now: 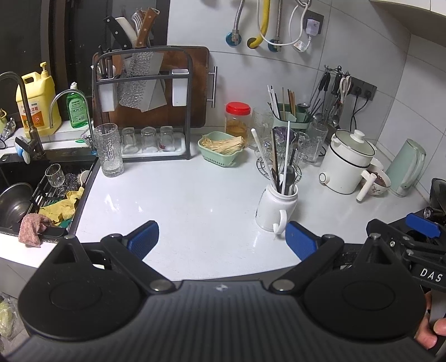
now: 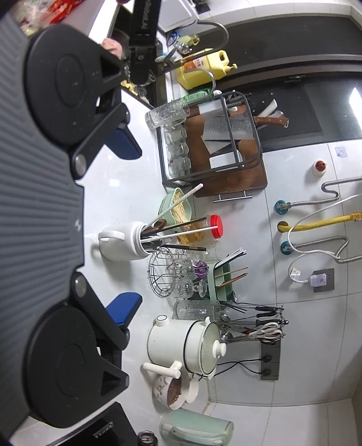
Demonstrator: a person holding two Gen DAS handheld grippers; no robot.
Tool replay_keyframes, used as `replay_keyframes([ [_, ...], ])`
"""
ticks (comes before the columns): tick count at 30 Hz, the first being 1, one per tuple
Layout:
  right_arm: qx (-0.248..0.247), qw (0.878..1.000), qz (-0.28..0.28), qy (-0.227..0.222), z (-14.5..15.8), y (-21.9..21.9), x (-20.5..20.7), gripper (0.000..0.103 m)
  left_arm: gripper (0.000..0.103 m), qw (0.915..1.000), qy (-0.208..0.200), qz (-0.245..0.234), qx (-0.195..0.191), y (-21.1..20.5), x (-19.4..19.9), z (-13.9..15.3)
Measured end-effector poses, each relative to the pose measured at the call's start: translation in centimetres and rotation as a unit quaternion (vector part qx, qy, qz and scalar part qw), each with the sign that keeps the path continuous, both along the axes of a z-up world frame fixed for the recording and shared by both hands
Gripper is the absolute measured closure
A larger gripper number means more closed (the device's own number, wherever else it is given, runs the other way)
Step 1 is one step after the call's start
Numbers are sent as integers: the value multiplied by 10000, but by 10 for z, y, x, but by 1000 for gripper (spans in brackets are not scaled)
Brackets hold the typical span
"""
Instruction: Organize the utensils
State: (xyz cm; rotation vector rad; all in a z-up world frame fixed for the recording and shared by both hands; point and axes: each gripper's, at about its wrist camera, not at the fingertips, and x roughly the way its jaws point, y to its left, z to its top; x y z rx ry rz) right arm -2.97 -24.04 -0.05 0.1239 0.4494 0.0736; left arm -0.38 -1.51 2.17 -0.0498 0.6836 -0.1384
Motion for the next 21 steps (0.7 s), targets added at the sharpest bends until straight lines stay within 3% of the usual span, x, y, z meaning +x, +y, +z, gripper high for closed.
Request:
replay_keyframes([
  [21, 33, 10000, -41, 38, -3, 11, 9, 0, 4, 10000, 5, -46, -27, 9, 12, -6],
])
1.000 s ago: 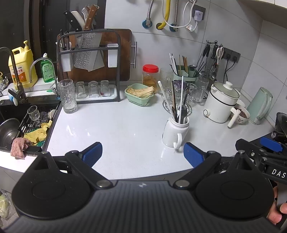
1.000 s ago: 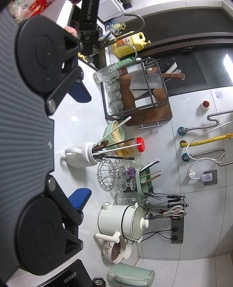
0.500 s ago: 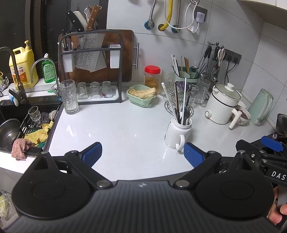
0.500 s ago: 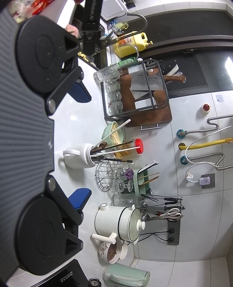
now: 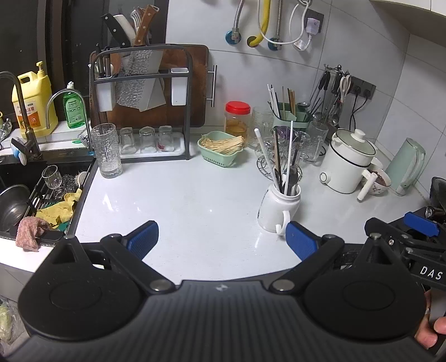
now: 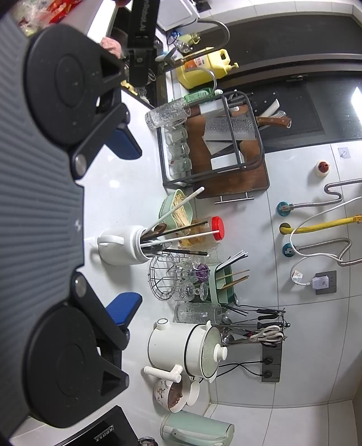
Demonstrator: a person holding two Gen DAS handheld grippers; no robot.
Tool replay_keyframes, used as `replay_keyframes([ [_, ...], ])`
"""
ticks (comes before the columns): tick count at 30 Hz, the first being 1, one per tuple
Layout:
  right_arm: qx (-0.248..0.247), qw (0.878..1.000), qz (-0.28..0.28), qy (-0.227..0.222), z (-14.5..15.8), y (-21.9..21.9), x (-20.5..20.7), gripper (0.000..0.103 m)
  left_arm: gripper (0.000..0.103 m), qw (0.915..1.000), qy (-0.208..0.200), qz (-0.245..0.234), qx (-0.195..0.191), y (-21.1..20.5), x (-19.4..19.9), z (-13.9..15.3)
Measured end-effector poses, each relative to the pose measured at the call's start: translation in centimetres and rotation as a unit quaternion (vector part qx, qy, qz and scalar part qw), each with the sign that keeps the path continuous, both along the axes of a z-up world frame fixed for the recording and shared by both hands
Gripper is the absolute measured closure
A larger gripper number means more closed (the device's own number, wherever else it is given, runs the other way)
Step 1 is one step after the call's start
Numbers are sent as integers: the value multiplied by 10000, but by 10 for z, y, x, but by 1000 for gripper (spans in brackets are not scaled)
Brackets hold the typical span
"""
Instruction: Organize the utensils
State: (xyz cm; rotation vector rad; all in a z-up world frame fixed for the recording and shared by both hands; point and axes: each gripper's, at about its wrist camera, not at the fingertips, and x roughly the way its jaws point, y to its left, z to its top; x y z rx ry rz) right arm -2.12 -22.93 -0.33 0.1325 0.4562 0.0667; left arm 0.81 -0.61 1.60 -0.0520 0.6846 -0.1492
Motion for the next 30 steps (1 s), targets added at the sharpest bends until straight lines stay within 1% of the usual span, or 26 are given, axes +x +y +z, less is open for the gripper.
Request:
replay_keyframes([
  [14, -24, 10000, 22, -37, 2, 9, 6, 0, 4, 9999, -36, 97, -72, 15, 0, 1],
  [17, -48, 10000, 25, -28, 1, 10, 7, 0, 4, 9999, 3, 81, -61, 15, 1, -1],
  [21, -61, 10000, 19, -11, 1, 11, 8, 0, 4, 9998, 93, 66, -170, 16, 3, -6],
  [30, -102, 9999, -23, -24, 1, 15, 8, 0, 4, 9998, 31, 61, -212, 23, -1, -8],
])
